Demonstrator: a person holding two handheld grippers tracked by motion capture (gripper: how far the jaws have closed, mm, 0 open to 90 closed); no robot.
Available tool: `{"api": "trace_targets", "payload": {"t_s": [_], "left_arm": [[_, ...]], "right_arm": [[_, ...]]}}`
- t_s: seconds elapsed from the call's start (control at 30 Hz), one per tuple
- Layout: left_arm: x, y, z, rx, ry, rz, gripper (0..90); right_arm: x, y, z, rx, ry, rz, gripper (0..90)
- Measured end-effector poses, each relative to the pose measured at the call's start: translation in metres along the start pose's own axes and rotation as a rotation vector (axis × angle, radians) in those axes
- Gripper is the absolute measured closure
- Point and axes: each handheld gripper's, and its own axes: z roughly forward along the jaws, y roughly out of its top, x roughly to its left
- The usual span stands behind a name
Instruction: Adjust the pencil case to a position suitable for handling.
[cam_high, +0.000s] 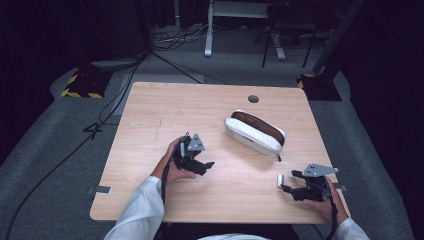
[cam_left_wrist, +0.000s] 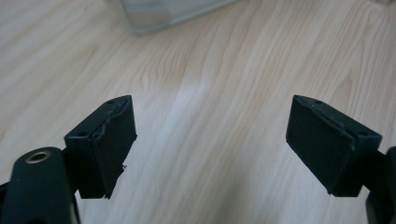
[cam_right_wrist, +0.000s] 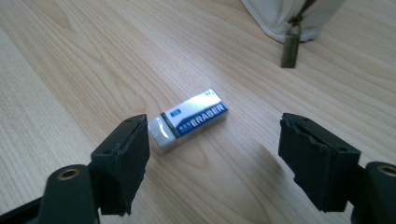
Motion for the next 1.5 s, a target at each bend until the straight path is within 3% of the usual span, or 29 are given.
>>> {"api": "trace_targets", "payload": {"t_s": [0.07,0.13,0.17,0.2,0.27,0.4,0.47,0.6,0.7,0.83,0.93,1.1,1.23,1.27,1.3,1.5], "left_arm": [[0.001,0.008,0.003,-0.005,-0.001,0.022,16.6],[0.001,0.024,0.008,-0.015,-0.012,0.057,16.6],[0.002,0.041,0.014,-0.020,-0.011,0.086,16.5],[0.002,0.041,0.014,-0.020,-0.011,0.086,16.4],[0.003,0.064,0.023,-0.033,-0.032,0.120,16.1],[0.000,0.084,0.034,-0.041,-0.046,0.164,16.0],[-0.003,0.099,0.045,-0.047,-0.072,0.195,16.0],[-0.003,0.111,0.058,-0.062,-0.089,0.195,16.0],[-0.003,0.116,0.065,-0.062,-0.098,0.191,15.8],[-0.001,0.125,0.084,-0.023,-0.112,0.198,16.0],[-0.001,0.126,0.091,-0.013,-0.121,0.189,16.0],[-0.001,0.124,0.105,0.044,-0.154,0.204,20.6],[0.000,0.124,0.103,0.031,-0.178,0.218,30.3],[0.000,0.124,0.100,0.025,-0.184,0.214,40.6],[0.000,0.123,0.097,0.030,-0.206,0.230,45.2],[-0.002,0.122,0.092,0.041,-0.245,0.261,60.8]], "right_arm": [[0.002,0.002,0.004,0.002,0.000,0.002,25.4],[0.002,0.002,0.005,0.005,0.004,0.003,25.4],[0.003,0.003,0.009,0.009,-0.002,-0.001,25.4],[0.003,0.003,0.009,0.009,-0.002,-0.001,25.4],[0.003,0.004,0.011,0.011,-0.006,-0.005,25.6],[0.002,0.004,0.011,0.010,-0.007,-0.002,25.7],[0.002,0.004,0.011,0.008,-0.010,0.002,25.7],[0.001,0.003,0.011,0.004,-0.011,0.001,25.6],[0.001,0.003,0.011,0.002,-0.009,0.003,25.6],[0.002,0.002,0.011,-0.002,-0.010,0.002,25.6],[0.002,0.002,0.011,-0.001,-0.012,0.002,25.6],[0.001,0.002,0.009,-0.004,-0.020,0.007,29.7],[0.001,0.001,0.008,-0.005,-0.029,0.016,32.5],[0.001,0.001,0.008,-0.006,-0.033,0.019,33.3],[0.001,0.000,0.007,-0.008,-0.036,0.020,33.7],[-0.002,0.000,0.006,-0.006,-0.051,0.035,34.1]]}}
